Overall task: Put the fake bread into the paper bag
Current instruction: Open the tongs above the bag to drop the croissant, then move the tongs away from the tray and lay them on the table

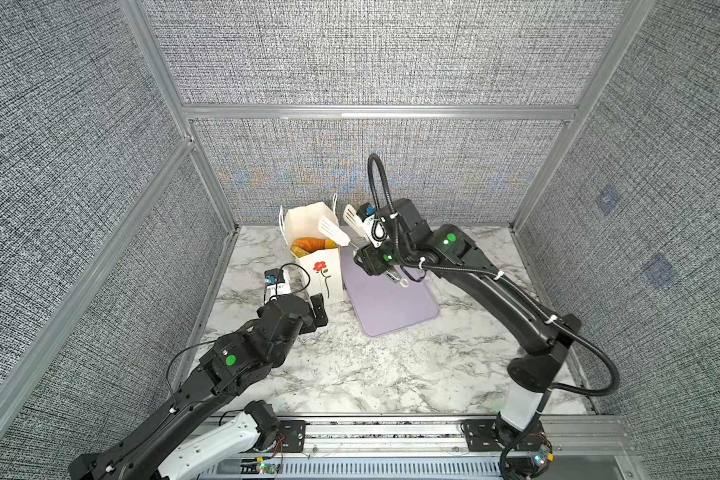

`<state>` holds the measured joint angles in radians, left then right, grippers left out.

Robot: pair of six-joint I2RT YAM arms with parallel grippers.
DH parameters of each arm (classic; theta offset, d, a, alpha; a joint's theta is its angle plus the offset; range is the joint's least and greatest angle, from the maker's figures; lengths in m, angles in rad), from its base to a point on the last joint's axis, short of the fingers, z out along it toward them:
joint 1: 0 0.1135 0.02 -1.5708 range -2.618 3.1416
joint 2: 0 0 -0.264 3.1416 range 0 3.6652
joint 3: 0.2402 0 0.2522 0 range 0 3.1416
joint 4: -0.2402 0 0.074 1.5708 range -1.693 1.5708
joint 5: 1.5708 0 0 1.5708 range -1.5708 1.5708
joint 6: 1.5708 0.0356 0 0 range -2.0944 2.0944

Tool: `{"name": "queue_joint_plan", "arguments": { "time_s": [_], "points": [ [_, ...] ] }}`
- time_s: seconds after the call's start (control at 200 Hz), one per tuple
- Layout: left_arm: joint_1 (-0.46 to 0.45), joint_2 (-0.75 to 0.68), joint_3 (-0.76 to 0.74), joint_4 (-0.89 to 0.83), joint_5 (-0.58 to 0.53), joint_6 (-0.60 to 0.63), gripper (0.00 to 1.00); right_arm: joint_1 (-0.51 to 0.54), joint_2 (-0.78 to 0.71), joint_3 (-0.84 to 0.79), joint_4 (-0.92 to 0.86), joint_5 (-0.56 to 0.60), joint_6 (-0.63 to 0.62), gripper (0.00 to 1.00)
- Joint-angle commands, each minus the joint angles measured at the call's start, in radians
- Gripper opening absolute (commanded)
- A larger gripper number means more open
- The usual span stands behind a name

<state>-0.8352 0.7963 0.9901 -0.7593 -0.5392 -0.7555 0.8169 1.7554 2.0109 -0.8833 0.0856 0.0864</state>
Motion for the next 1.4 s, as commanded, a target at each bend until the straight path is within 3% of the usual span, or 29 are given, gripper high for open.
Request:
{"name": "queue_joint_plan", "arguments": {
  "time_s": [0.0,0.215,0.41,0.795,1.106,1.396],
  "points": [
    [0.000,-0.003,-0.012,-0.006,-0.008,-0.005,0.99,-0.012,-0.098,-0.127,0.106,0.192,-0.053,0.61],
    [0.000,0.012,-0.034,0.029,-0.002,-0.005,0.99,-0.119,-0.268,-0.437,0.189,0.378,-0.032,0.62],
    [-0.001,0.023,-0.038,0.042,0.008,0.000,0.99,-0.240,-0.351,-0.646,0.253,0.439,0.016,0.64],
    [0.000,0.012,-0.060,0.057,0.021,-0.007,0.99,-0.504,-0.307,-0.853,0.305,0.267,0.119,0.66],
    [0.000,0.003,-0.068,0.053,0.018,-0.007,0.99,-0.609,-0.193,-0.890,0.347,0.125,0.140,0.65],
    [0.000,-0.006,-0.083,0.052,0.018,-0.022,0.99,-0.618,-0.108,-0.899,0.416,0.095,0.118,0.65]
  ]
}}
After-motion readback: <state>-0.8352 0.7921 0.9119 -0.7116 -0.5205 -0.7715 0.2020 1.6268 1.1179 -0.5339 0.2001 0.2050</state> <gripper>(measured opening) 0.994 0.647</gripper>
